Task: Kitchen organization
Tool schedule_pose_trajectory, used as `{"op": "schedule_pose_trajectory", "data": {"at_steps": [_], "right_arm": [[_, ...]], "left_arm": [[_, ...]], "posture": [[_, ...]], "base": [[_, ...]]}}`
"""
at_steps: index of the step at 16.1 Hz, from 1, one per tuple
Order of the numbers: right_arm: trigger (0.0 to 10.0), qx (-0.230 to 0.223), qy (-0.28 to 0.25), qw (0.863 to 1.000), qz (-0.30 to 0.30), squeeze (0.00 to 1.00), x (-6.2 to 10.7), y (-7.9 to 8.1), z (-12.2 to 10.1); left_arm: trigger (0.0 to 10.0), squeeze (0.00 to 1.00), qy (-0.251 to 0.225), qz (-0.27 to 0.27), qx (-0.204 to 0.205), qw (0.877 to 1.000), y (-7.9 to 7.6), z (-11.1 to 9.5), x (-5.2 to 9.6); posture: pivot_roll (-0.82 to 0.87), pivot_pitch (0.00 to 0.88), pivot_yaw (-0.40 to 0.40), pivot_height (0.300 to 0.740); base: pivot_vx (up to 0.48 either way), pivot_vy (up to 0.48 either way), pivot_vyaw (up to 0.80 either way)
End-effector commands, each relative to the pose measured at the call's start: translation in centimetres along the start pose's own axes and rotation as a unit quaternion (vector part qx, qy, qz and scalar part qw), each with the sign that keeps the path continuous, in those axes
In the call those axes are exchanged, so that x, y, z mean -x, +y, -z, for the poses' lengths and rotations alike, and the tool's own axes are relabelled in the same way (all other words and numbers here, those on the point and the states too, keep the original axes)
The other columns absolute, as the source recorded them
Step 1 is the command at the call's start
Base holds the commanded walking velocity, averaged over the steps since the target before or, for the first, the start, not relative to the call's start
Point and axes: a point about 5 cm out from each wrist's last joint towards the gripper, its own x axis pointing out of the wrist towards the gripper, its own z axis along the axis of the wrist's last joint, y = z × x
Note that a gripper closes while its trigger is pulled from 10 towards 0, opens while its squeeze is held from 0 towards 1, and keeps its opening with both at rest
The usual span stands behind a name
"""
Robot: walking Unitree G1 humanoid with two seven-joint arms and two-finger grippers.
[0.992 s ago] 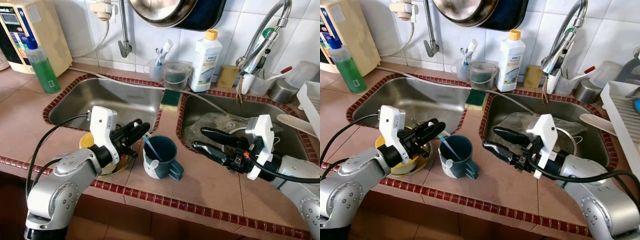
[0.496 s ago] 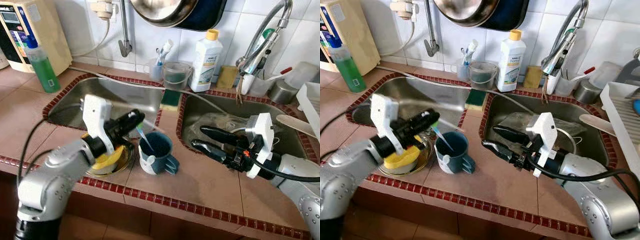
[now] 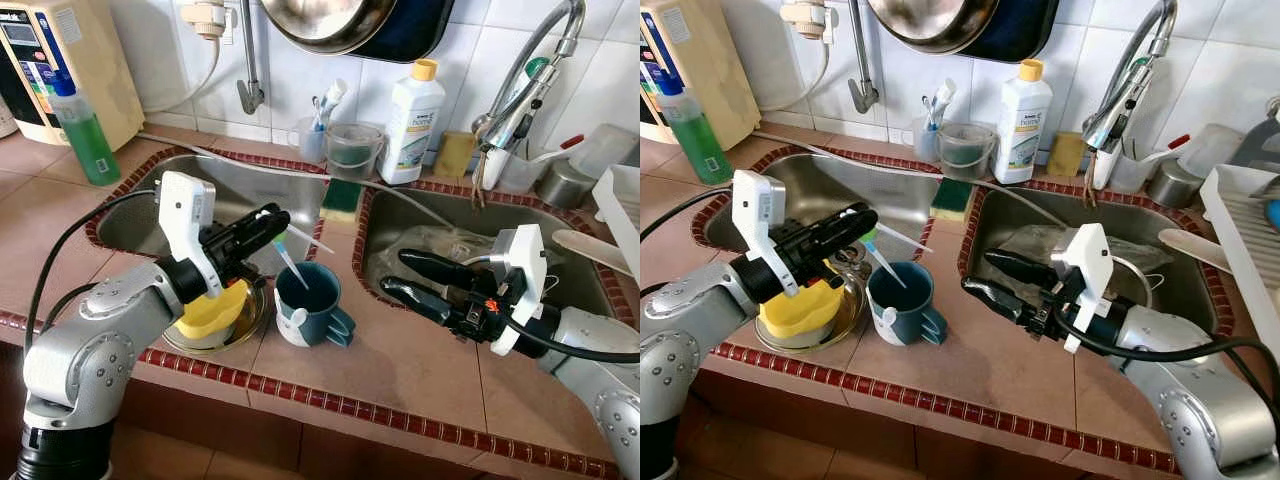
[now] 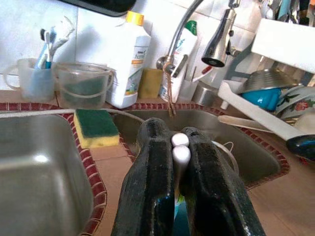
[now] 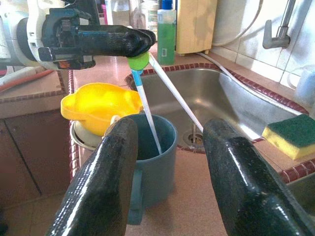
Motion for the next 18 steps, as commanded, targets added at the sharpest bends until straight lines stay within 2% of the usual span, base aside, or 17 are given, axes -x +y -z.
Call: {"op": "schedule_pose_trajectory", "data": {"at_steps": [1,2,5,7,8,9,10,14,17,18], "right_arm": [[10.0,0.007,-0.007,1.000,0.008,0.00,0.2,-0.4,-0.5],[10.0,0.007,-0.007,1.000,0.008,0.00,0.2,-0.4,-0.5],[10.0,0.007,-0.009,1.000,0.009,0.00,0.2,-0.5,-0.5],[10.0,0.006,-0.010,1.000,0.008,0.00,0.1,-0.6,-0.5],[10.0,0.007,-0.011,1.000,0.009,0.00,0.1,-0.6,-0.5],[10.0,0.007,-0.013,1.000,0.009,0.00,0.0,-0.7,-0.6],[10.0,0.007,-0.014,1.000,0.009,0.00,0.0,-0.7,-0.6],[10.0,0.009,-0.021,1.000,0.007,0.00,-0.3,-0.8,-0.7],[10.0,0.007,-0.037,0.999,0.020,0.00,-0.6,-1.1,-0.9],[10.0,0.005,-0.055,0.998,0.044,0.00,-0.8,-1.6,-1.2]], "left_arm": [[7.3,0.00,-0.016,0.021,-0.007,1.000,-0.4,-1.3,0.0],[10.0,0.00,-0.025,0.023,0.002,0.999,-0.2,-1.9,0.1],[10.0,0.00,-0.032,0.019,0.003,0.999,0.4,-2.7,0.2],[10.0,0.00,-0.052,0.008,0.031,0.998,1.2,-3.7,0.3],[10.0,0.00,-0.062,0.005,0.028,0.998,1.3,-4.0,0.4],[4.5,0.00,-0.083,-0.002,0.021,0.996,1.6,-4.6,0.4],[0.0,0.00,-0.096,-0.014,0.024,0.995,1.9,-4.9,0.4],[0.0,0.00,-0.130,-0.054,0.033,0.989,3.8,-6.2,0.1],[0.0,0.00,-0.116,-0.088,0.010,0.989,4.9,-5.8,-0.2],[10.0,0.00,-0.107,-0.125,-0.014,0.986,5.8,-5.5,-0.4]], "posture": [[-0.03,0.003,-0.039,0.740],[-0.03,0.003,-0.038,0.740],[-0.03,0.002,-0.040,0.740],[-0.03,0.000,-0.040,0.740],[-0.03,0.000,-0.040,0.740],[-0.03,0.000,-0.040,0.740],[-0.03,0.000,-0.040,0.740],[-0.03,0.000,-0.042,0.740],[-0.03,0.000,-0.039,0.740],[-0.03,0.000,-0.035,0.740]], "base": [[0.000,0.000,0.00],[0.000,0.000,0.00],[0.000,0.000,0.00],[0.000,0.000,0.00],[0.000,0.000,0.00],[0.000,0.000,0.00],[0.000,0.000,0.00],[0.000,0.000,0.00],[0.000,0.000,0.00],[0.000,0.000,0.00]]}}
